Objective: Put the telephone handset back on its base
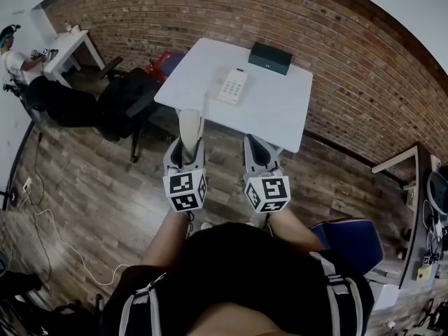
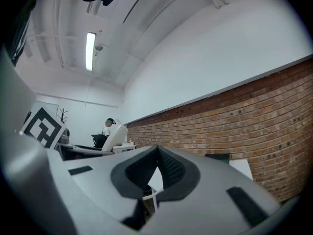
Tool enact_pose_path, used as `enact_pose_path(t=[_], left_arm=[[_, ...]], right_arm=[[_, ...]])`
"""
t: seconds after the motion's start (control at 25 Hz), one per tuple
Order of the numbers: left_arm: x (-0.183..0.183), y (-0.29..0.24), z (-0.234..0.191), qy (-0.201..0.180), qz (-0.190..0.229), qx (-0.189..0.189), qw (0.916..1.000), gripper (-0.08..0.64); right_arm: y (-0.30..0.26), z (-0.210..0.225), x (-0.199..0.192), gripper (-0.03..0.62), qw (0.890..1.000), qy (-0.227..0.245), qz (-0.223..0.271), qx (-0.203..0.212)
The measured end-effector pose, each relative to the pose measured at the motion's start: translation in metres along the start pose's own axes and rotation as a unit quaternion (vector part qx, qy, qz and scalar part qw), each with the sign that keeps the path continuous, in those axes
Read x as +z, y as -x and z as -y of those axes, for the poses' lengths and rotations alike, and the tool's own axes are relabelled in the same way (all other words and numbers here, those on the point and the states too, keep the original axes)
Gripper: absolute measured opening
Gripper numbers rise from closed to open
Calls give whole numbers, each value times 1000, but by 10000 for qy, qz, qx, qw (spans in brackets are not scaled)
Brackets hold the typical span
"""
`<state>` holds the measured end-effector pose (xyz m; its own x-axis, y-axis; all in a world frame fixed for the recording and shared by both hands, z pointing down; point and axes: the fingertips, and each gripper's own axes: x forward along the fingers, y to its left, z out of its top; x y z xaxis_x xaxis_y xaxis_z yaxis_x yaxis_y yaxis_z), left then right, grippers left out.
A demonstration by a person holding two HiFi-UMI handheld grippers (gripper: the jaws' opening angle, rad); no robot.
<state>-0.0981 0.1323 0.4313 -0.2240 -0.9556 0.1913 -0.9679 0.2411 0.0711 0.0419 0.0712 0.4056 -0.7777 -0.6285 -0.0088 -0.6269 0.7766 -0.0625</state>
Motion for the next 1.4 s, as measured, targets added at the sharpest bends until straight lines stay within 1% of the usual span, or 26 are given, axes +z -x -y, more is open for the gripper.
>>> enact_pose_path(t=[0.2, 0.44, 0.72, 0.88, 1.04, 1.4], left_arm=[[0, 7, -29, 26, 29, -193, 9998, 212], [-3, 9, -50, 59, 32, -439, 9990, 212], [-4, 7, -65, 213, 52, -509, 9985, 212], [-8, 1, -66, 176, -6, -561, 9983, 212], [-4, -9, -68, 131, 30, -584, 9982, 212], [-3, -60, -70, 53, -70, -578, 9983, 212]], right_arm=[[-9, -26, 1, -2, 9997, 37, 47, -223], [-11, -41, -1, -2, 9984, 35, 76, -553], [-19, -50, 2, -2, 9981, 132, 71, -605], [-24, -47, 0, -2, 9977, 90, 109, -657], [-35, -40, -5, -2, 9978, 19, 129, -653], [-81, -5, -10, -2, 9976, -98, 199, -656]])
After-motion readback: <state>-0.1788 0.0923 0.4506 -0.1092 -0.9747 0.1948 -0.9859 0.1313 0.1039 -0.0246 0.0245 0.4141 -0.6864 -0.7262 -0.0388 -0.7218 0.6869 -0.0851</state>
